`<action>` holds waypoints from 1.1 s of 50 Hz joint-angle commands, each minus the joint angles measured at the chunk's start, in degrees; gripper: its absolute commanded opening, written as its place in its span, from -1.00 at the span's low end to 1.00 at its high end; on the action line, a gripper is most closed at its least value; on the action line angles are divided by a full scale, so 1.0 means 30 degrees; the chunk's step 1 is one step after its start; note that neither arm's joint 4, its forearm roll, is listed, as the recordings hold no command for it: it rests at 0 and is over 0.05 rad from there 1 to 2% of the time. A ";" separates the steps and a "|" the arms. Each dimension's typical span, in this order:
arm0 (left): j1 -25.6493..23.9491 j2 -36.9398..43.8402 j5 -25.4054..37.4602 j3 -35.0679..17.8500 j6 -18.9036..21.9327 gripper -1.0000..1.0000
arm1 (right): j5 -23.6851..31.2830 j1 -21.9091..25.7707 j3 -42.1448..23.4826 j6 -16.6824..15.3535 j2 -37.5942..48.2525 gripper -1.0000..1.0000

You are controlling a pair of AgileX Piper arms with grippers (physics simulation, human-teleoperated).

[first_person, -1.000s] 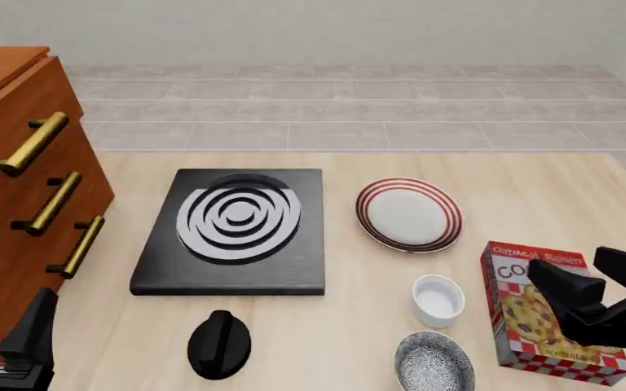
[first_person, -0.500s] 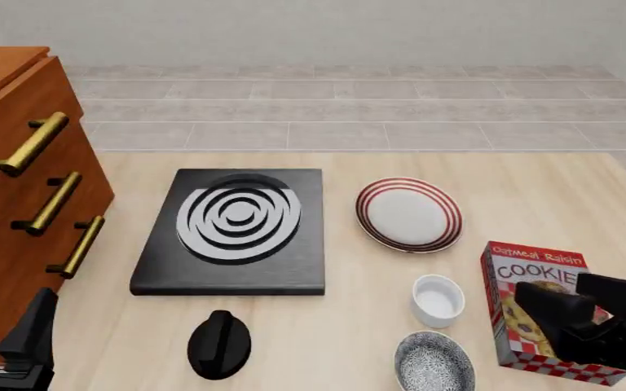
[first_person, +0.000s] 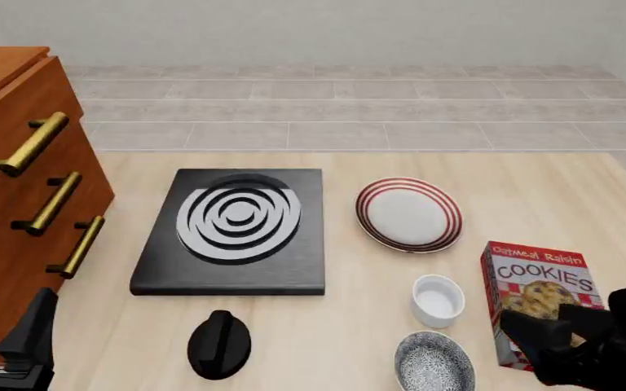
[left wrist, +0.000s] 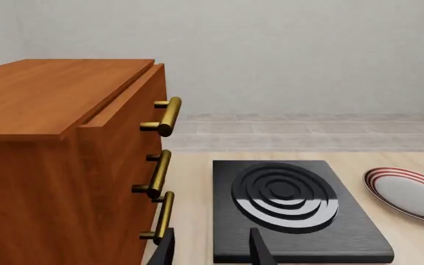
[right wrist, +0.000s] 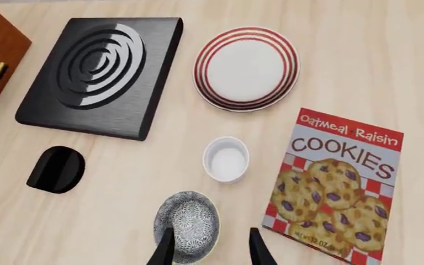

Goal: Pick the akita bowl next to the ramekin and place it on the plate.

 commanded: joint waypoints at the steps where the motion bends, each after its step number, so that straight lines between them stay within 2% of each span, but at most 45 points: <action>1: -0.0004 0.0000 0.0000 0.0000 0.0001 1.00 | -0.0563 0.0194 0.1047 0.0229 0.0247 1.00; 20: -0.0001 0.0000 0.0000 0.0000 -0.0003 1.00 | -0.2173 0.0359 0.2599 0.0509 0.1073 1.00; 55: 0.0000 0.0002 0.0000 0.0000 0.0002 1.00 | -0.5017 0.0742 0.3525 0.1426 0.3234 1.00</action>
